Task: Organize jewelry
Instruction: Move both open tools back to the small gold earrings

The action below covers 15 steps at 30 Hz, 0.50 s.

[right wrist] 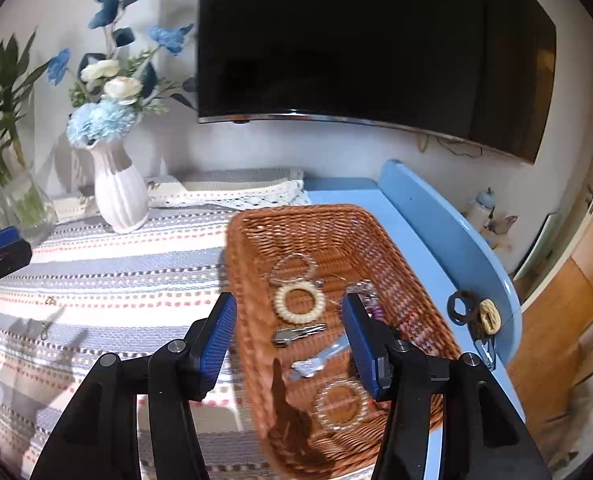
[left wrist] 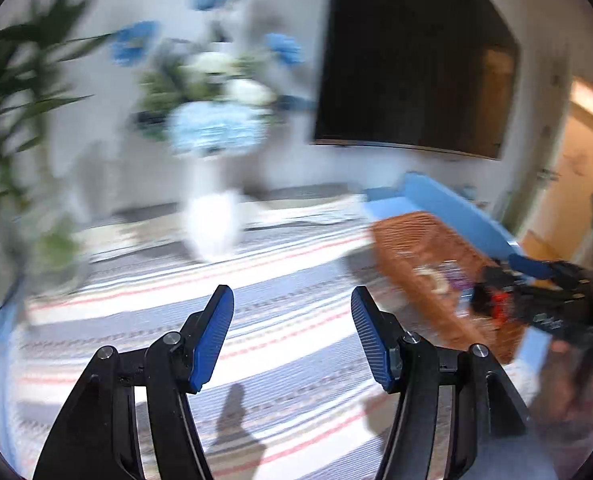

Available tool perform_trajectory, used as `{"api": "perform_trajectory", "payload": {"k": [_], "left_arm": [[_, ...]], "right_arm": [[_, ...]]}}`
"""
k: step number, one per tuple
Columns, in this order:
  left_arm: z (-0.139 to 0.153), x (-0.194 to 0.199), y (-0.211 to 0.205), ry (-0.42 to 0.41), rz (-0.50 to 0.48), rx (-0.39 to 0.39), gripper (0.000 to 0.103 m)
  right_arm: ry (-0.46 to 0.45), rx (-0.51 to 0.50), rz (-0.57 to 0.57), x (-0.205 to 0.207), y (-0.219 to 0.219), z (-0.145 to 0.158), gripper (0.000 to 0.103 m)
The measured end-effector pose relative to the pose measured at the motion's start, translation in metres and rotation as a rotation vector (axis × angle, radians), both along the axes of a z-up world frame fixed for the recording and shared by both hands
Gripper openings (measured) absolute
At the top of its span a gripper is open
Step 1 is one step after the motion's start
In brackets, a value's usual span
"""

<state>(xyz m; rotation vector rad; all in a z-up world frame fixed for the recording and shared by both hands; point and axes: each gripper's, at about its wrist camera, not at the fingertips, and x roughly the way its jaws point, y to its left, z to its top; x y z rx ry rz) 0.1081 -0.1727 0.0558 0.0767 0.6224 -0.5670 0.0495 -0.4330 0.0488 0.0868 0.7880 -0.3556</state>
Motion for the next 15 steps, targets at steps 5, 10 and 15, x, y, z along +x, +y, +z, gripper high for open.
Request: {"api": "perform_trajectory", "payload": {"k": [5,10,15], "left_arm": [[-0.005,0.001,0.062,-0.001,0.125,0.008,0.062],[0.001,0.017,0.145,0.017,0.242,0.013,0.062],[-0.003,0.031,0.184,0.025,0.282,0.051,0.062]], "right_arm": [[-0.001,0.068,0.090,0.011,0.032,0.004,0.057],[-0.014,0.147,0.199,0.022,0.064,0.009,0.057],[0.011,0.175,0.304,0.046,0.106,0.002,0.058]]}}
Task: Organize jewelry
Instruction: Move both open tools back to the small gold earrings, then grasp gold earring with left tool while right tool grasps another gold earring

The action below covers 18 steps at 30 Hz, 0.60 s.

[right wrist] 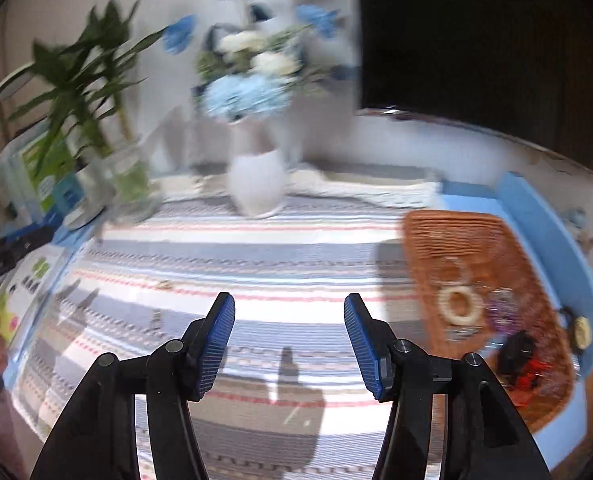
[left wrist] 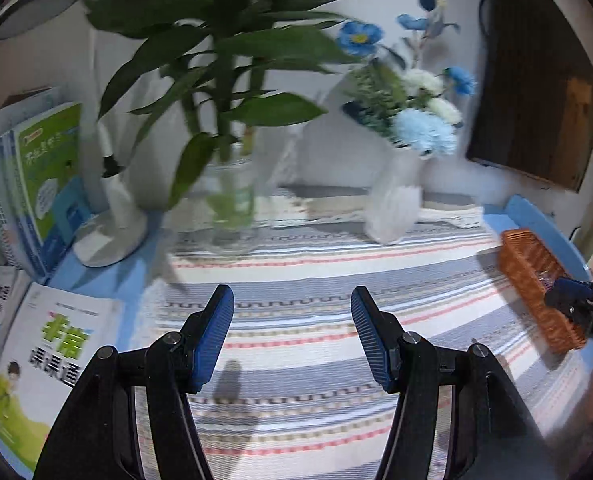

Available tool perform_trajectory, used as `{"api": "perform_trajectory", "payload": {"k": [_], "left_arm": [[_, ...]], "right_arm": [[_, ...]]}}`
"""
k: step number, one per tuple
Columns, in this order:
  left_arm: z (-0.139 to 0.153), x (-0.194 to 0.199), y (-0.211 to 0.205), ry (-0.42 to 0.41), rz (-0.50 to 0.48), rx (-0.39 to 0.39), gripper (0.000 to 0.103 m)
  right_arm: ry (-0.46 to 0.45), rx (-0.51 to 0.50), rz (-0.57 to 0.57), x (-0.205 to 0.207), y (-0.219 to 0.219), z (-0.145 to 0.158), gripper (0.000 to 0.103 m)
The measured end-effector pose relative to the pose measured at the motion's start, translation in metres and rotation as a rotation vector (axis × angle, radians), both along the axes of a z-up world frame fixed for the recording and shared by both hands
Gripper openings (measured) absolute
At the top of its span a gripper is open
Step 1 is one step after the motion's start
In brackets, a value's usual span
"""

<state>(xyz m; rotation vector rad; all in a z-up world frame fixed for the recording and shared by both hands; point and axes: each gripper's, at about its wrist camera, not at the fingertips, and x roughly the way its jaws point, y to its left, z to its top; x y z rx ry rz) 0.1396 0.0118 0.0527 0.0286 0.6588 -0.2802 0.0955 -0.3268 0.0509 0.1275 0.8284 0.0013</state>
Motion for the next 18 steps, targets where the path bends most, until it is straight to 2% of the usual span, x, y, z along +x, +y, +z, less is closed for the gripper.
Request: {"api": "perform_trajectory", "payload": {"k": [4,8,10,12,16,18], "left_arm": [[-0.018,0.021,0.001,0.055,-0.041,-0.009,0.059],[-0.037,0.040,-0.017,0.116,-0.114,0.008,0.052],[-0.047,0.051,-0.027,0.157,-0.162,0.006,0.050],[-0.056,0.059,-0.035,0.199,-0.203,-0.010,0.049],[-0.075,0.077,-0.045,0.343,-0.320,-0.117,0.043],[-0.083,0.085,-0.051,0.366,-0.332,-0.096,0.039]], "right_arm": [[0.038,0.106,0.126,0.019,0.038,-0.025,0.058],[0.145,0.224,0.238,0.033,0.068,-0.066,0.058],[0.193,0.251,0.279,0.042,0.079,-0.081,0.058],[0.211,0.231,0.300,0.050,0.089,-0.089,0.058],[0.215,0.148,0.339,0.070,0.109,-0.100,0.055],[0.229,0.114,0.360,0.082,0.120,-0.108,0.042]]}}
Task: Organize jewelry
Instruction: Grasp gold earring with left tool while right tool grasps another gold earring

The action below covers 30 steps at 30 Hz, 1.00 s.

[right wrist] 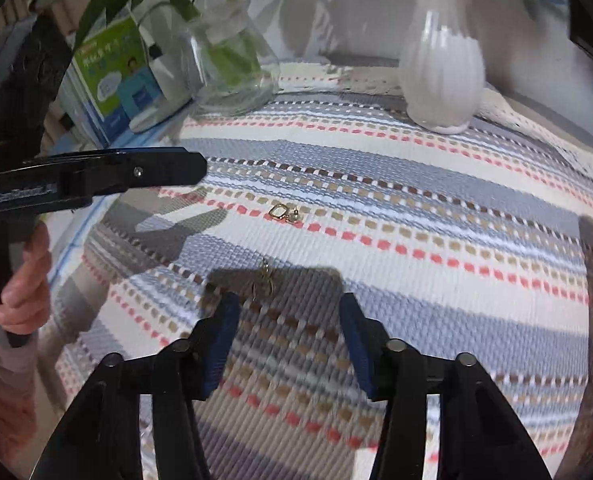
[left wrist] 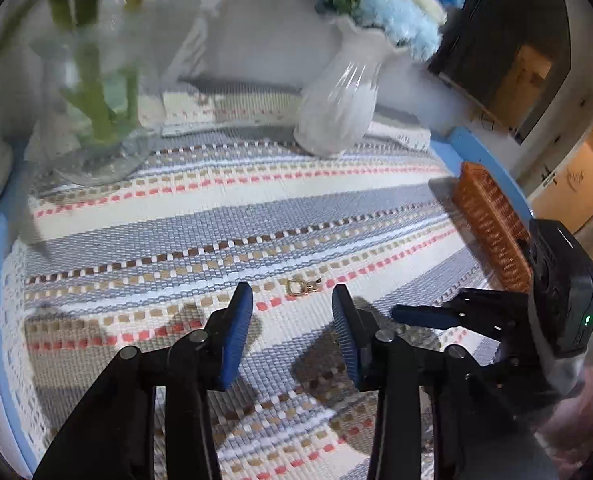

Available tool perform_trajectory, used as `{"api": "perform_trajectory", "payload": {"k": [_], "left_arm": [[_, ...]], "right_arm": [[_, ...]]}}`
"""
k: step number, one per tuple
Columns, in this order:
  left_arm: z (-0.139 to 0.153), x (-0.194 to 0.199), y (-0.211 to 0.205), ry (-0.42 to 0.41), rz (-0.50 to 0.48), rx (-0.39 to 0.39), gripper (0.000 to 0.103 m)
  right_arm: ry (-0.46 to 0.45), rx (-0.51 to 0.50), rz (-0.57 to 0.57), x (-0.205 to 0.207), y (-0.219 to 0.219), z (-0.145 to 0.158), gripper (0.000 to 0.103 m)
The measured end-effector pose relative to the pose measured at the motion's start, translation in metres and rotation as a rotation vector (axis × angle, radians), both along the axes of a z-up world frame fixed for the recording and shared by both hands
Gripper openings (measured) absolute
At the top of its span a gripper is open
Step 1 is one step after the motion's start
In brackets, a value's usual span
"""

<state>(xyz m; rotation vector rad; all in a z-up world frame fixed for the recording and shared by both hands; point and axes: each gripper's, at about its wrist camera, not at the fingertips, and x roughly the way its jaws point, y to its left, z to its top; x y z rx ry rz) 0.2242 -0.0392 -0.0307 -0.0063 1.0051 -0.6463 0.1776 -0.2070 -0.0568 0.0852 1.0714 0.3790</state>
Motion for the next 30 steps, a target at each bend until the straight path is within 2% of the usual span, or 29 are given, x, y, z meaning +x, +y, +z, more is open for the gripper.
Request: {"api": "perform_trajectory", "payload": {"k": [2,8,10,13,17,22,24,29,30], "left_arm": [[-0.007,0.006,-0.004,-0.020,0.000,0.058,0.038],[-0.020,0.015,-0.008,0.006,-0.030,0.038,0.037],[-0.023,0.014,-0.014,0.002,-0.052,0.033,0.037],[-0.026,0.014,-0.023,-0.009,-0.094,0.039,0.037],[-0.030,0.002,-0.043,-0.042,-0.179,0.069,0.037],[-0.038,-0.006,-0.068,-0.116,-0.201,0.185,0.036],[-0.042,-0.005,-0.071,-0.127,-0.193,0.197,0.028],[-0.043,-0.007,-0.077,-0.167,-0.218,0.211,0.026],[-0.043,-0.007,-0.077,-0.174,-0.218,0.212,0.018]], "right_arm": [[0.016,-0.012,0.030,0.009,0.009,-0.008,0.028],[-0.009,-0.004,0.066,0.024,0.023,-0.012,0.027],[-0.039,-0.048,0.079,0.023,0.029,-0.012,0.025],[-0.079,-0.133,0.090,0.018,0.036,-0.013,0.010],[-0.068,-0.109,0.077,0.014,0.021,-0.013,0.010],[-0.048,-0.075,0.031,0.011,-0.009,-0.015,0.010],[-0.048,-0.059,0.012,0.010,-0.021,-0.016,0.010],[-0.037,0.003,-0.007,0.011,-0.036,-0.018,0.010],[-0.036,0.004,-0.005,0.011,-0.036,-0.019,0.010]]}}
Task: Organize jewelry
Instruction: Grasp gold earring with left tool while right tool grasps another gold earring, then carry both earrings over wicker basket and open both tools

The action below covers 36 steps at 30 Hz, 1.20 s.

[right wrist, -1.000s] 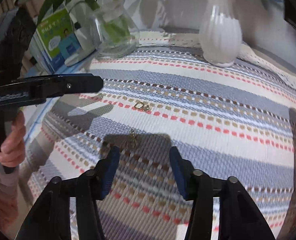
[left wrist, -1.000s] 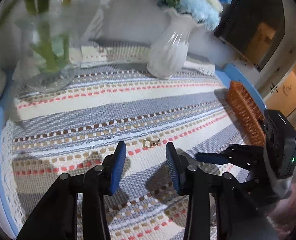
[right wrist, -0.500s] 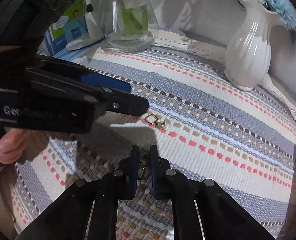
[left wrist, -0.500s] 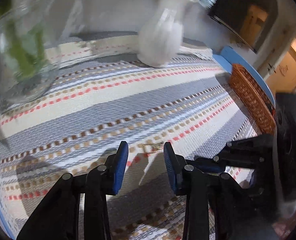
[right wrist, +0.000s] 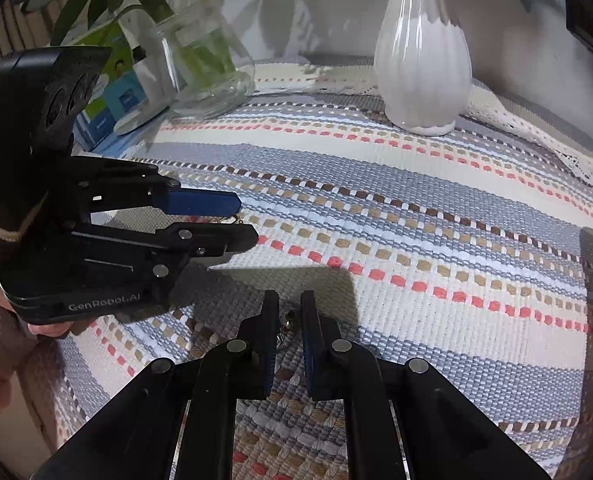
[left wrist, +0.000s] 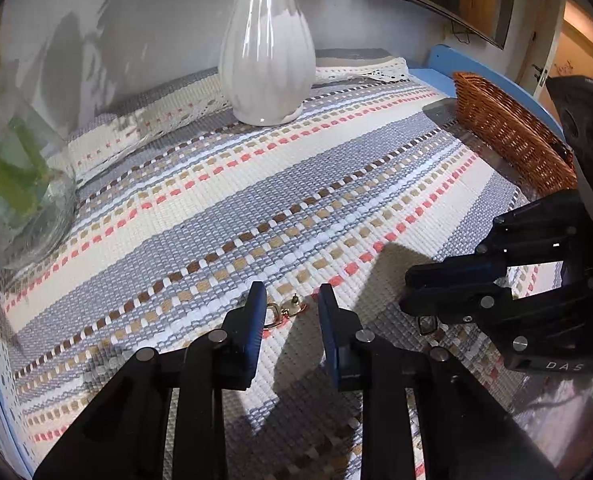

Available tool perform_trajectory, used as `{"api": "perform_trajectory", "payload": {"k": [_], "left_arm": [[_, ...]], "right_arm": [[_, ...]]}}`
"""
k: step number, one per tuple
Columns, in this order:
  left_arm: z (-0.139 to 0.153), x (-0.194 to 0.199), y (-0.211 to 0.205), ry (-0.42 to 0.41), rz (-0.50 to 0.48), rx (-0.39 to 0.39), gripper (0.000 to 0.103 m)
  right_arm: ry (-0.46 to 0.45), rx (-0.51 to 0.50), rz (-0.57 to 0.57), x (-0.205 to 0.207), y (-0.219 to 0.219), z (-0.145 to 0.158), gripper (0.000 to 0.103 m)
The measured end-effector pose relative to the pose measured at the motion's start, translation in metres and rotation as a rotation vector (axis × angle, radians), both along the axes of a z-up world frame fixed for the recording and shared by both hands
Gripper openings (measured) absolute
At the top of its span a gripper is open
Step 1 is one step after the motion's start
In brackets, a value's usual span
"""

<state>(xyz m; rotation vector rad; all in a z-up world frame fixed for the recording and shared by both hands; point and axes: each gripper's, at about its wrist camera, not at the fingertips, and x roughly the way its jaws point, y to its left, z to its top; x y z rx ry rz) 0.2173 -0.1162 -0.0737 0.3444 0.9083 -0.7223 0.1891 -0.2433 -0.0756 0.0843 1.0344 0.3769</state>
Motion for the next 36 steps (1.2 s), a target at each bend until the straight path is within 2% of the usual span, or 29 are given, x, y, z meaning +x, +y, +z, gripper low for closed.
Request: {"api": "perform_trajectory", "payload": {"k": [2,6,17,24,28,36], "left_arm": [[0.000,-0.001,0.000,-0.012,-0.005,-0.003,0.008],[0.000,-0.004,-0.001,-0.040,-0.016,0.000,0.008],[0.009,-0.013,-0.004,-0.056,-0.016,-0.008,0.008],[0.025,-0.020,-0.007,-0.066,-0.020,-0.036,0.007],[0.043,-0.032,-0.013,-0.129,-0.021,-0.031,0.007],[0.068,-0.058,-0.036,-0.186,-0.060,-0.020,0.007]], "right_arm": [[-0.005,-0.004,0.004,-0.001,0.002,0.001,0.010],[-0.015,-0.024,0.002,0.000,0.005,0.001,0.010],[-0.018,0.010,-0.054,0.003,-0.007,0.005,0.010],[-0.058,0.041,-0.105,-0.005,-0.025,0.026,0.010],[-0.087,0.063,-0.140,-0.016,-0.043,0.043,0.010],[-0.162,0.064,-0.228,-0.044,-0.081,0.078,0.010]]}}
